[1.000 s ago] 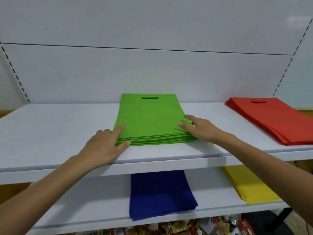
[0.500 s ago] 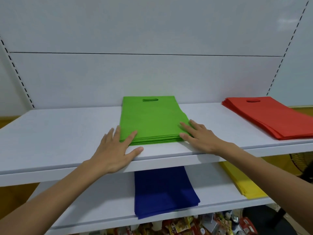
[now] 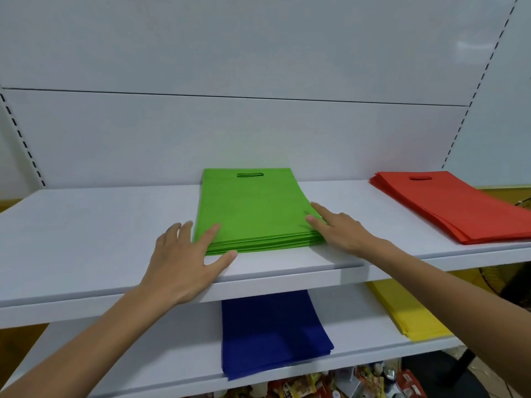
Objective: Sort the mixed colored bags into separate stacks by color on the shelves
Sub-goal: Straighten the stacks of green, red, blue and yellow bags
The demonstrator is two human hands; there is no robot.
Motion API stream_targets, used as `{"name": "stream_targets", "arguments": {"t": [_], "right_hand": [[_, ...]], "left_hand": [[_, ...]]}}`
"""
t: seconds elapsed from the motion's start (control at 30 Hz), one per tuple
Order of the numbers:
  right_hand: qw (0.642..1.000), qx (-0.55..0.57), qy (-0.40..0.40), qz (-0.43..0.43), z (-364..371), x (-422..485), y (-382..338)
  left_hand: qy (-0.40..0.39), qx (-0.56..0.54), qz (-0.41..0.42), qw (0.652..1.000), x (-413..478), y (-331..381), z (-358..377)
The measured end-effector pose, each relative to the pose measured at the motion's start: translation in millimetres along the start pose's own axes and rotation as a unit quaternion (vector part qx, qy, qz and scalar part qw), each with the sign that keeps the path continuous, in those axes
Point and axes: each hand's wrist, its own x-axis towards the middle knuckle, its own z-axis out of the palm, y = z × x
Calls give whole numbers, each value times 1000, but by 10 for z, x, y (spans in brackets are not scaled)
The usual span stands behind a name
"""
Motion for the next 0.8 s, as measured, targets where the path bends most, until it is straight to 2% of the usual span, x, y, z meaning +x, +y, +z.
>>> {"name": "stream_targets", "arguments": {"t": [0.1, 0.27, 0.4, 0.6, 0.8], "right_hand": [[997, 80, 11, -22, -102, 1, 115], [996, 24, 81, -35, -376, -229, 474], [993, -16, 118, -21, -803, -391, 992], [983, -36, 172, 52, -1541, -452, 1920], [983, -4, 152, 107, -2013, -407, 3130]], "left_hand": [[43, 21, 17, 999, 2, 119, -84], [89, 18, 89, 992, 173, 568, -166], [69, 2, 140, 988, 483, 1206, -195], [31, -79, 179, 980, 785, 2220, -158], [-16, -211, 144, 967, 888, 3296, -3]]}}
